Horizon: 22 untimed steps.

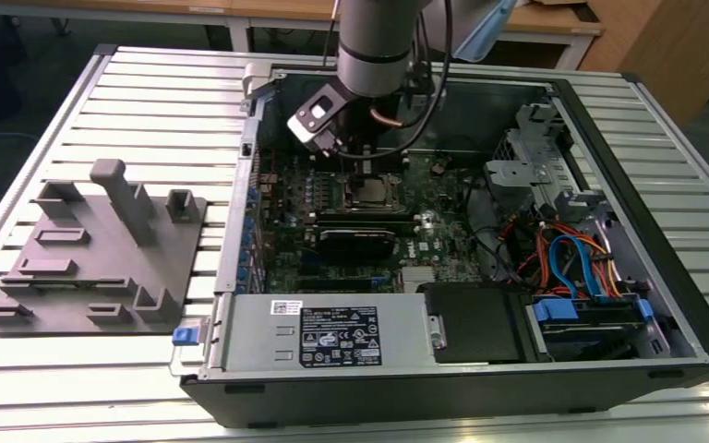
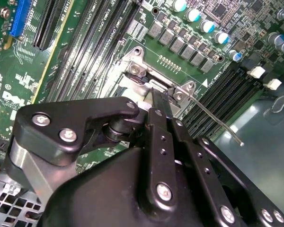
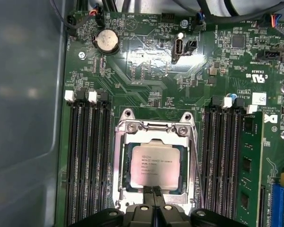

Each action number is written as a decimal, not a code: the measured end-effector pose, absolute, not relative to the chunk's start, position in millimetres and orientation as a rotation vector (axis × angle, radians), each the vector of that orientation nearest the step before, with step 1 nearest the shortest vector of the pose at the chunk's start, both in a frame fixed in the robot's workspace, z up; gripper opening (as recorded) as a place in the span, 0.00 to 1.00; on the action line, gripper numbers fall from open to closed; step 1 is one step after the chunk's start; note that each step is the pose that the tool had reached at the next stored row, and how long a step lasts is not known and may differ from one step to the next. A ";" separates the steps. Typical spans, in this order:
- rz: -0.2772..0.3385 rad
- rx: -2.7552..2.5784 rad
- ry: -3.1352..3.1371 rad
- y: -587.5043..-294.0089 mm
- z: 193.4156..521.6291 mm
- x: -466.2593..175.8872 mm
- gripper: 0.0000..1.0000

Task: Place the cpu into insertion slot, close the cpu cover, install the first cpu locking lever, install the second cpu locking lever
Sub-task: 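Close the cpu cover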

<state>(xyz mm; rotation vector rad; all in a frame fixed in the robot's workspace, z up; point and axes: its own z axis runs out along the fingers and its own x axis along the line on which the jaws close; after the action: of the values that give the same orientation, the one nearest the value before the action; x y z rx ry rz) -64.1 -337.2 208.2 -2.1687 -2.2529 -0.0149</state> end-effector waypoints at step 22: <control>0.003 -2.161 -2.244 -337.3 198.0 -64.2 0.10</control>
<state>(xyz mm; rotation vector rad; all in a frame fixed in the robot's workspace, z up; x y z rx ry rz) -64.2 -337.3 198.0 -2.1608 -2.2443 0.0030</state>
